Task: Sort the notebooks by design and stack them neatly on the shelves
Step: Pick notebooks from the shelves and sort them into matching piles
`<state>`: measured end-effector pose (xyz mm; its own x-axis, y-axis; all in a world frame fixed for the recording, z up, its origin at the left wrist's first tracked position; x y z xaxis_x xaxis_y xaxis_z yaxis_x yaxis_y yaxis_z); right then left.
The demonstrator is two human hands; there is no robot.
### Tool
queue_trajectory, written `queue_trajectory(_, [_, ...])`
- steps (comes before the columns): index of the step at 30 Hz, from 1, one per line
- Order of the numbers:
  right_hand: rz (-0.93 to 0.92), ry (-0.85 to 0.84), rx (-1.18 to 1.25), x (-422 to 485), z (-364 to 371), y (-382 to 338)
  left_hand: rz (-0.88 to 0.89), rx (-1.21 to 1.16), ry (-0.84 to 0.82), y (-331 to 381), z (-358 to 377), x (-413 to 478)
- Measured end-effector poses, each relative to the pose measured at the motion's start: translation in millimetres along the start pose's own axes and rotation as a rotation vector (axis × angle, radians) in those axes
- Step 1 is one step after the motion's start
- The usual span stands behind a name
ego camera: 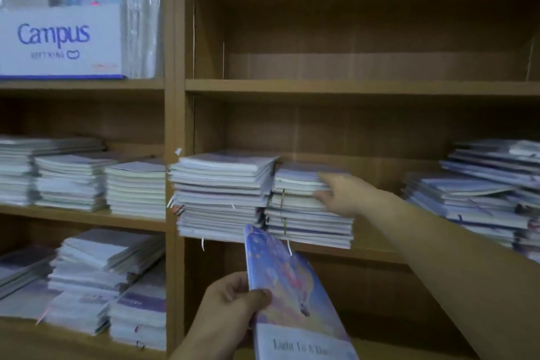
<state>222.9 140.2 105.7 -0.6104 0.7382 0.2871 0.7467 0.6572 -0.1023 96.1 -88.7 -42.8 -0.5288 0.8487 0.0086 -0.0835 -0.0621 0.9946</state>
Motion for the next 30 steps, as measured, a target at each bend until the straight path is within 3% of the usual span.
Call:
queue_trajectory(4, [-0.012,0.176,-0.016,1,4,10,0.012,-0.031,-0.024,4,0,3])
queue_trajectory(12, [-0.259,0.531,-0.3,-19,1,1,0.024,-0.075,-0.074,7,1,1])
queue_trajectory(16, [-0.387,0.675,-0.227,-68,4,-3,0.031,-0.053,-0.089,7,1,1])
queue_trajectory(21, [-0.491,0.621,-0.1,-158,39,0,-0.043,-0.174,-0.083,-5,1,0])
queue_trajectory(26, [-0.567,0.393,-0.296,-216,82,1,-0.052,-0.29,-0.126,-16,4,-7])
queue_trajectory(30, [-0.583,0.267,-0.222,-241,103,1,-0.055,-0.3,-0.142,-30,0,-19])
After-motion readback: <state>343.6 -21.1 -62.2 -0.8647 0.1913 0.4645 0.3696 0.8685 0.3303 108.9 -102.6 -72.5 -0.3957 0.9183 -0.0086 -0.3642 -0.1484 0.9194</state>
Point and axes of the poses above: each hand's wrist, its own x-axis towards the middle knuckle, its own z-axis out of the palm, y = z × x, the point moved 2 cm from there along x, towards the middle knuckle
